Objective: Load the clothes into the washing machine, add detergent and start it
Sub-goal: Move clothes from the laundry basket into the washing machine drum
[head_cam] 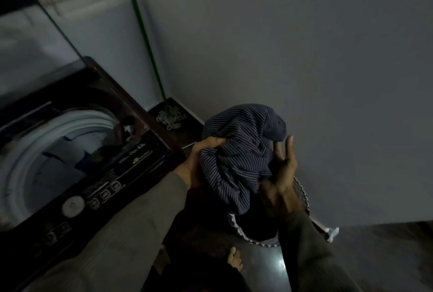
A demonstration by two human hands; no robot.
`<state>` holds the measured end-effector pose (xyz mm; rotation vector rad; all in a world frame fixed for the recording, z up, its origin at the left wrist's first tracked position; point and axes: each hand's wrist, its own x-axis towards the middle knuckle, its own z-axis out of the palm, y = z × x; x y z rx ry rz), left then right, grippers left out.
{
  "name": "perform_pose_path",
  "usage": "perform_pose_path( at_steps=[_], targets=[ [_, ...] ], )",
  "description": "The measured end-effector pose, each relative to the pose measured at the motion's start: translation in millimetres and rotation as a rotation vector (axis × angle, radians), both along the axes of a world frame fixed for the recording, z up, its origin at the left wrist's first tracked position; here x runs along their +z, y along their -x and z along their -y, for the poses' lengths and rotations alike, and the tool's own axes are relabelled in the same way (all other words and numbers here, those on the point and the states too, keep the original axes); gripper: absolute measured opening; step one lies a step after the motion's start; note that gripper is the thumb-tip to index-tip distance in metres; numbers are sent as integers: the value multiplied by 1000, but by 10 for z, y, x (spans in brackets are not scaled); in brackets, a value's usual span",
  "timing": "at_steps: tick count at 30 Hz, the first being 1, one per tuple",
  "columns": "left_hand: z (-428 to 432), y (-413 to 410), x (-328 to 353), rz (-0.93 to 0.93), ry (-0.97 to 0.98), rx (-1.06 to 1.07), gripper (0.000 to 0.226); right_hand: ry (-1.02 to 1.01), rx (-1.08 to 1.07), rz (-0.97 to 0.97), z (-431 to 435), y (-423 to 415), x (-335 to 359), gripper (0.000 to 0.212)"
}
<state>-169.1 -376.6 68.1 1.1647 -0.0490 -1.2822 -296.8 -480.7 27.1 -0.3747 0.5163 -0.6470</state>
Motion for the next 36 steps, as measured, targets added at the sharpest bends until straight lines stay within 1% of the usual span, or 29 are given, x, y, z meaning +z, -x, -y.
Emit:
perform_pose_path(
  at_steps=[1,2,3,4,5,7,9,10,11,14,15,16,17,18,20,21,22,25,29,31,34,36],
  targets=[
    [-72,-95,-36,6,62,-41,28,26,-29,-56,-45,-95,39,57],
    [-167,-195,-50,-12,110,-17,30,88,-2,-100,-89,-176,145,48],
    [-271,-319,-34,6,112,1,29,121,39,-88,-119,-286,219,38],
    [-354,-428,-1,40,111,12,26,181,99,-99,-184,-427,302,40],
    [-427,-524,25,74,109,36,25,231,170,-91,-267,-563,374,45],
    [-574,-708,121,166,86,108,33,404,293,-107,-474,-790,512,44],
    [-734,-890,204,306,81,183,32,601,363,-165,-668,-988,609,58],
    [-823,-974,253,383,86,216,35,668,411,-174,-749,-1076,651,61],
    [-911,-1061,280,459,88,249,45,716,435,-179,-809,-1187,670,62],
    [-1216,-1365,376,621,52,357,100,923,492,-212,-1047,-1509,804,74],
    [-1319,-1472,415,646,29,365,113,991,515,-205,-1131,-1633,869,79],
    [-1427,-1574,459,662,7,373,121,1051,538,-211,-1192,-1770,886,85],
    [-1542,-1672,499,676,-15,384,123,1090,561,-208,-1279,-1912,929,90],
    [-1650,-1771,539,696,-22,392,118,1137,581,-206,-1366,-2047,961,94],
    [-1867,-1981,587,758,-14,390,89,1218,615,-200,-1548,-2311,986,100],
    [-1985,-2088,596,782,-16,388,79,1249,619,-213,-1643,-2440,985,100],
    [-2106,-2195,595,795,-24,386,75,1277,609,-229,-1740,-2569,977,99],
    [-2458,-2493,533,829,-60,382,74,1359,575,-272,-2032,-2915,912,96],
    [-2869,-2782,325,861,-113,362,73,1493,593,-367,-2345,-3297,661,95],
    [-3056,-2886,168,872,-143,335,73,1566,651,-394,-2470,-3442,485,96],
    [-3283,-3003,-130,883,-234,293,76,1639,769,-437,-2653,-3638,199,103],
    [-3400,-3069,-349,879,-301,298,88,1655,845,-490,-2778,-3752,49,105]
  ],
)
